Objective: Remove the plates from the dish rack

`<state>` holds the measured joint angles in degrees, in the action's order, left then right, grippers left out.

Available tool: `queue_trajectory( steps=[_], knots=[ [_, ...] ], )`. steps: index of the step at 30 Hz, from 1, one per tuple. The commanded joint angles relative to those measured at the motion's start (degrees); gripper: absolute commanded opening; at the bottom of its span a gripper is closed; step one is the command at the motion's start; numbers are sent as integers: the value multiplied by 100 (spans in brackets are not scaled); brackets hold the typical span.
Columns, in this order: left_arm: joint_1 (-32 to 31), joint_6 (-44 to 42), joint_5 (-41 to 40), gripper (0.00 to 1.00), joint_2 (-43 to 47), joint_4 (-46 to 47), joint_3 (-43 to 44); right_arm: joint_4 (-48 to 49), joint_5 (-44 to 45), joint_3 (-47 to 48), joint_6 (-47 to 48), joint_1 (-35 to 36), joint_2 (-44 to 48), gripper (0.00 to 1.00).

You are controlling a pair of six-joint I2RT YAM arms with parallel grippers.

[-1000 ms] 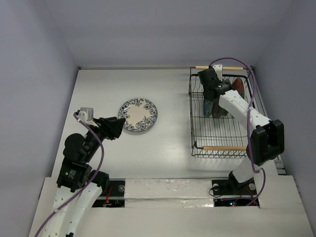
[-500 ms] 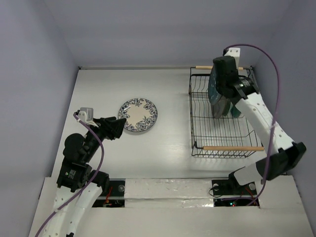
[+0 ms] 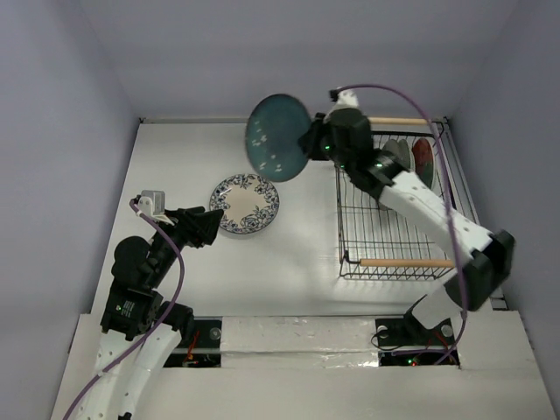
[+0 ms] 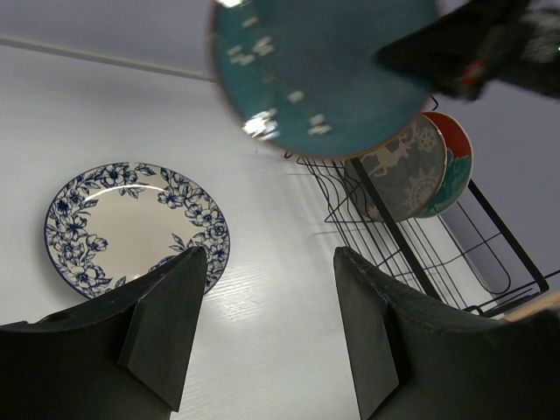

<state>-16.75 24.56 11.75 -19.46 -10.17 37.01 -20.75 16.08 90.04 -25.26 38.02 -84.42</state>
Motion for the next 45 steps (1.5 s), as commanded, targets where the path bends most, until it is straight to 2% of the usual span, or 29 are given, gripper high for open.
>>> queue_trajectory(
  steps=[1, 5, 12, 20, 30, 34, 35, 37, 38, 40, 41, 43, 45],
  knots=[
    [41, -12, -32, 57, 4, 182, 87, 2074, -1343, -92, -1314, 127, -697, 0],
    [41, 5, -41, 57, 4, 182, 95, 2812, -1554, -48, -1876, 337, -1418, 0],
    [41, -3, -6, 57, -22, 191, 78, 3701, -1792, -548, -2896, 390, -2271, 0],
    [41, 5, 12, 57, -75, 209, 69, 4184, -1968, -953, -3310, 390, -2799, 0],
    [41, 5, 12, 57, -84, 209, 69, 4431, -2152, -1304, -3539, 390, -3080, 12],
    [41, 5, 3, 57, -75, 200, 69, 4335, -2117, -1410, -3487, 390, -3054, 30],
    [41, 5, 3, 57, -75, 200, 69, 4177, -2117, -1402, -3425, 443, -3063, 42],
    [41, -3, 3, 57, -58, 200, 78, 3879, -2083, -1270, -3163, 443, -3063, 54],
    [41, 5, 3, 57, -66, 209, 69, 3538, -2039, -1217, -3048, 443, -3045, 63],
    [41, 5, 12, 57, -58, 209, 69, 3211, -1794, -1077, -2696, 505, -2966, 73],
    [41, 5, 3, 58, -58, 209, 78, 2878, -1714, -1041, -2599, 505, -2931, 82],
    [41, 14, 3, 58, -92, 226, 95, 2648, -1591, -1006, -2327, 557, -2826, 89],
    [41, 32, 20, 63, -128, 279, 130, 2270, -1345, -980, -2055, 557, -2764, 95]
  ],
)
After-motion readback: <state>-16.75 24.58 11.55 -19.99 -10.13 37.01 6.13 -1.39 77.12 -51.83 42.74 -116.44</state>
